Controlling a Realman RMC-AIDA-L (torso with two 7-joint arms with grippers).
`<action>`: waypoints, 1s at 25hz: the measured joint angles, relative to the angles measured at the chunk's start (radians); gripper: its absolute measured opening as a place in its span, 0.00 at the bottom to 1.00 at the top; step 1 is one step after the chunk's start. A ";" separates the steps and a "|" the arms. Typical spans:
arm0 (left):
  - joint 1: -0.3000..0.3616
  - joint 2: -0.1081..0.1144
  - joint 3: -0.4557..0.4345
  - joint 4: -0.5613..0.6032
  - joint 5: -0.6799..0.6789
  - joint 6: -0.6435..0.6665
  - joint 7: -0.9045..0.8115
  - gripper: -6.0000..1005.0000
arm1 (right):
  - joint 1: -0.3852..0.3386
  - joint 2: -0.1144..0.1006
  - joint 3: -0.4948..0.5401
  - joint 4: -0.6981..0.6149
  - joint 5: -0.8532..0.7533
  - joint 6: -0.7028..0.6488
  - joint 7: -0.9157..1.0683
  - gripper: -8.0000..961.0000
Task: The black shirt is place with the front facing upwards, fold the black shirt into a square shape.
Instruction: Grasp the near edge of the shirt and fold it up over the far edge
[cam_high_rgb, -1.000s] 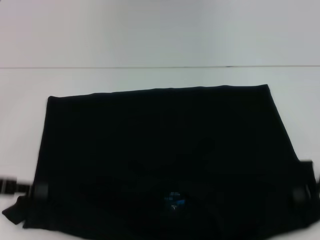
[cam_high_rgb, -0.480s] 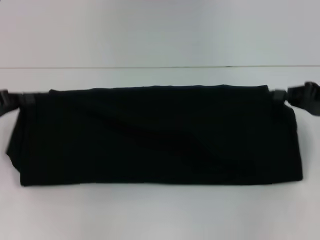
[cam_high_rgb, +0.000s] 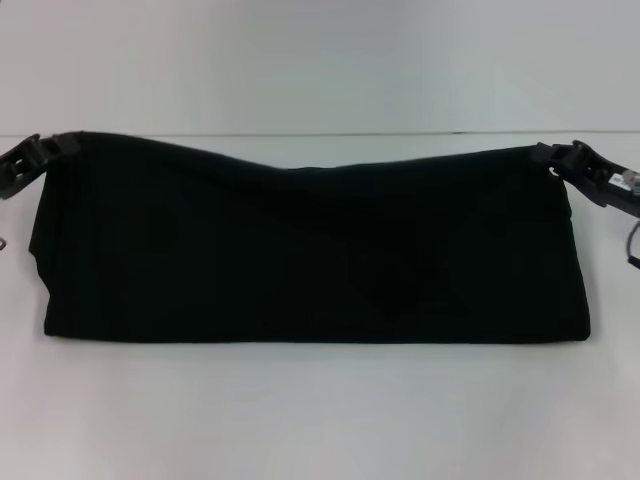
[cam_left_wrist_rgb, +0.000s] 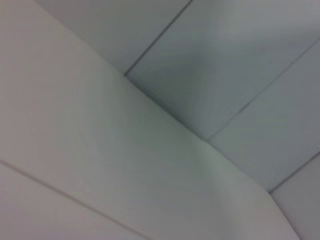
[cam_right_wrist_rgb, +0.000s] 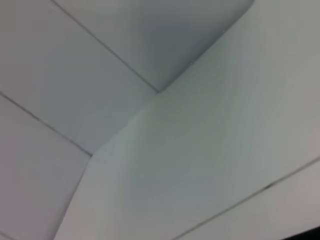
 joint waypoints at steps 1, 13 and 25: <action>-0.005 -0.009 0.001 0.000 -0.017 -0.021 0.017 0.01 | 0.003 0.005 0.000 0.012 0.024 0.017 -0.028 0.04; -0.069 -0.074 0.001 -0.009 -0.118 -0.206 0.136 0.01 | 0.034 0.011 -0.004 0.098 0.243 0.085 -0.249 0.04; -0.132 -0.121 0.004 -0.085 -0.220 -0.428 0.335 0.03 | 0.118 0.020 0.005 0.205 0.420 0.297 -0.585 0.10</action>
